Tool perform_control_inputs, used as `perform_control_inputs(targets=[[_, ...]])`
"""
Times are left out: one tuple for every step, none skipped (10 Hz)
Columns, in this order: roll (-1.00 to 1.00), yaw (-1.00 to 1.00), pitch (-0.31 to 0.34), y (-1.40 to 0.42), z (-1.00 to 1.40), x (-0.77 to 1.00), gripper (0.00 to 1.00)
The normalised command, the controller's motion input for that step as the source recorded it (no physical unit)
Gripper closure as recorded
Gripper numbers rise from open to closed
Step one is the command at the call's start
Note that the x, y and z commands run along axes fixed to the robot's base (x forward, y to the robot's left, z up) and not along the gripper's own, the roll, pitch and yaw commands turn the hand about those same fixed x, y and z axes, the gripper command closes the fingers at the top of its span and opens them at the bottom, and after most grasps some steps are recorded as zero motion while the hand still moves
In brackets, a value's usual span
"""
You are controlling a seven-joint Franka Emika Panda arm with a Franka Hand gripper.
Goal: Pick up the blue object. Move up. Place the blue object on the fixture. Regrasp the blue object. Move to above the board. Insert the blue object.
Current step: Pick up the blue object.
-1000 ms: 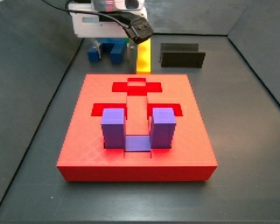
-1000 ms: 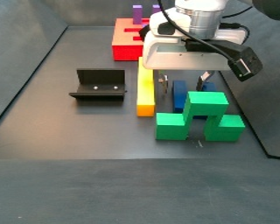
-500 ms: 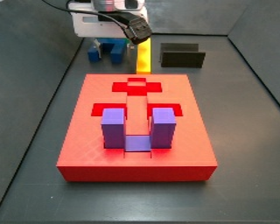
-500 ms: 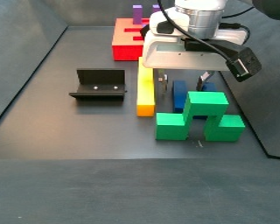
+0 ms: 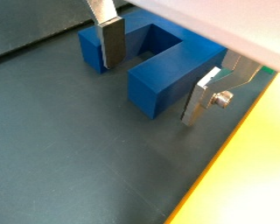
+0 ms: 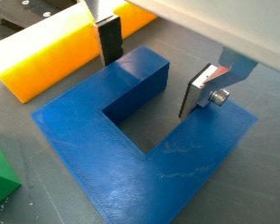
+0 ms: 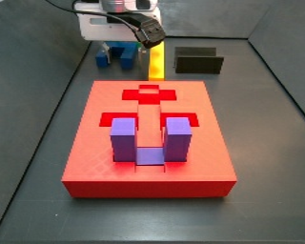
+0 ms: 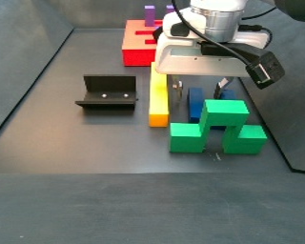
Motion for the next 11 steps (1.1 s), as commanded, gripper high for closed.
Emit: perform_control_inputs(targets=[[-0.14, -0.09, -0.080, -0.02, -0.07, 0.00, 0.00], [-0.13, -0.12, -0.074, 0.00, -0.05, 0.00, 0.00], [-0.11, -0.09, -0.070, 0.00, -0.02, 0.00, 0.00], [-0.06, -0.05, -0.041, 0.00, 0.00, 0.00, 0.00], [-0.02, -0.07, -0.027, 0.00, -0.03, 0.00, 0.00], [-0.02, -0.09, -0.027, 0.00, -0.04, 0.00, 0.00], [-0.02, -0.07, -0.020, 0.00, -0.03, 0.00, 0.00], [0.00, -0.02, 0.000, 0.00, 0.00, -0.01, 0.00], [0.00, 0.00, 0.000, 0.00, 0.00, 0.00, 0.00], [0.00, 0.00, 0.000, 0.00, 0.00, 0.00, 1.00], [0.00, 0.00, 0.000, 0.00, 0.00, 0.00, 1.00]])
